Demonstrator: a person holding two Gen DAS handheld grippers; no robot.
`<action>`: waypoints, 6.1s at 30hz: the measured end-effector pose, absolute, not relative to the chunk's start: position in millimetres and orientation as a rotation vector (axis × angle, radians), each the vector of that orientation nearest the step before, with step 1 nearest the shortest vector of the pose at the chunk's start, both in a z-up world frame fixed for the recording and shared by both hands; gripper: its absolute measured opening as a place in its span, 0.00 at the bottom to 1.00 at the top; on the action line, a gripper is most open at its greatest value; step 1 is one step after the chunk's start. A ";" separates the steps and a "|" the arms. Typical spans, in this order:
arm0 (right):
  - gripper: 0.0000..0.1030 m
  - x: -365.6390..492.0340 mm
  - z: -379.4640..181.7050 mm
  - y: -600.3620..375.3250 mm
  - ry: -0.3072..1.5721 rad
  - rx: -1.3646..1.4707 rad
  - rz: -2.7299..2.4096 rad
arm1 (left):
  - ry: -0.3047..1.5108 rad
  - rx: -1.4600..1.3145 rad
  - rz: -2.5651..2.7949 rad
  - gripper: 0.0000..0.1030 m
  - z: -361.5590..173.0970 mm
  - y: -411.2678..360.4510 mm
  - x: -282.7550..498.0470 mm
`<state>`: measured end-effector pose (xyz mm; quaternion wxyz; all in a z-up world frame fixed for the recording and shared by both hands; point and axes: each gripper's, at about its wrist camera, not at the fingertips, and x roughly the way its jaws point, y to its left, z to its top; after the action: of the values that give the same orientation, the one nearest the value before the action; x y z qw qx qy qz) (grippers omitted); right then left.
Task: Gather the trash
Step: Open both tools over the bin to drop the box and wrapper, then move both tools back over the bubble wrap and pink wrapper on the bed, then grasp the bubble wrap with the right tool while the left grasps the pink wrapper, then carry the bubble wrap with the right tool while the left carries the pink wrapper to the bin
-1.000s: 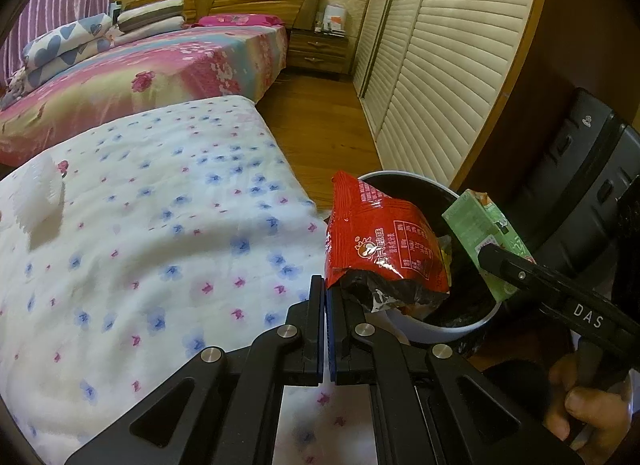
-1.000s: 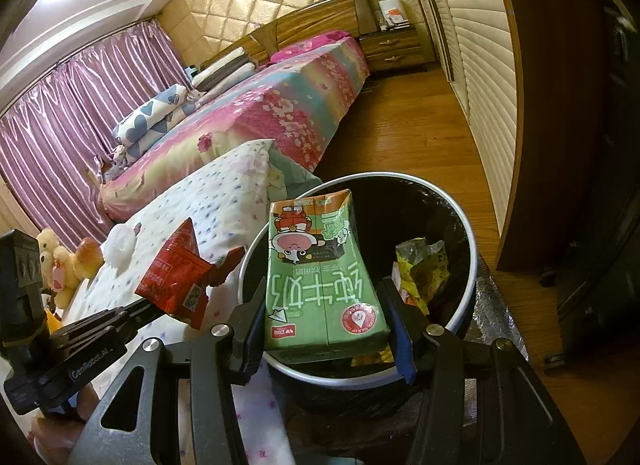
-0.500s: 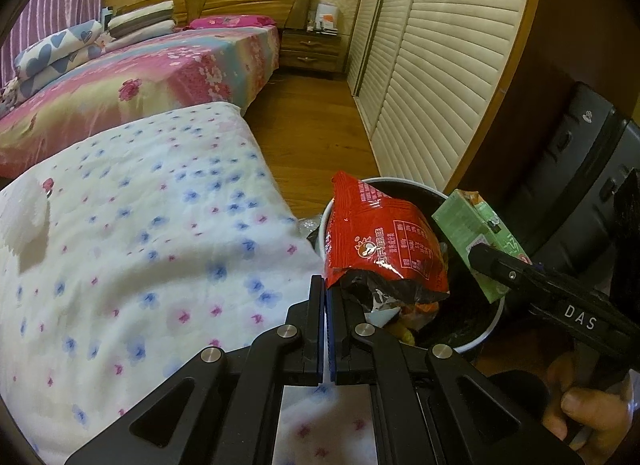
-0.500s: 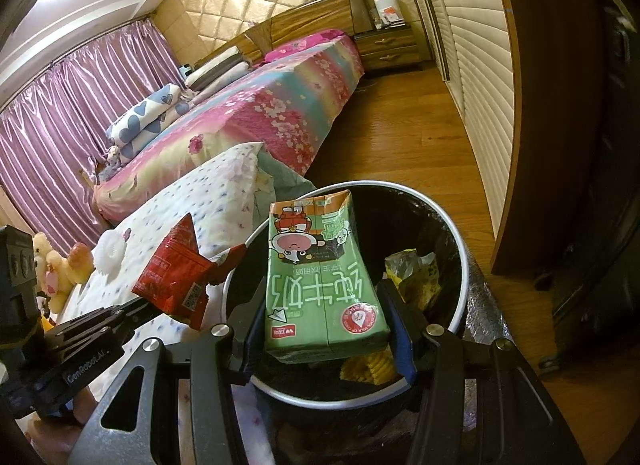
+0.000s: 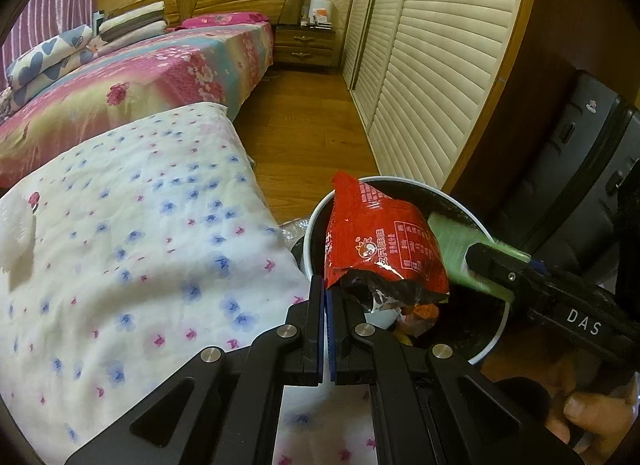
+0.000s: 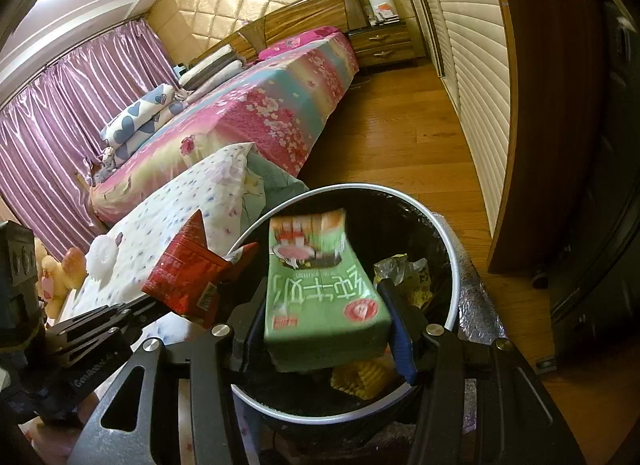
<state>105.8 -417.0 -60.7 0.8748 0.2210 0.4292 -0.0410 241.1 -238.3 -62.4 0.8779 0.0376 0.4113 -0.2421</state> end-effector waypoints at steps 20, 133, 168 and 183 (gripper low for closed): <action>0.52 106.7 -52.4 -430.6 0.866 0.498 -0.123 | 0.861 0.053 -0.503 0.27 -61.0 -237.6 243.7; 0.21 244.9 -80.5 -199.6 0.996 0.527 0.426 | 0.886 0.116 -0.152 0.08 -87.3 37.0 364.1; 0.20 210.3 -72.8 -236.7 0.950 0.557 0.368 | 0.884 0.021 -0.153 0.44 -66.3 0.1 313.9; 0.20 160.6 -57.0 -260.0 0.911 0.540 0.334 | 0.857 -0.007 -0.241 0.44 -40.8 -39.7 221.7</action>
<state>160.6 -260.0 -57.0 0.8498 0.2561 0.4325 0.1586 221.7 -39.7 -40.8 0.9026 -0.0036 0.4144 -0.1166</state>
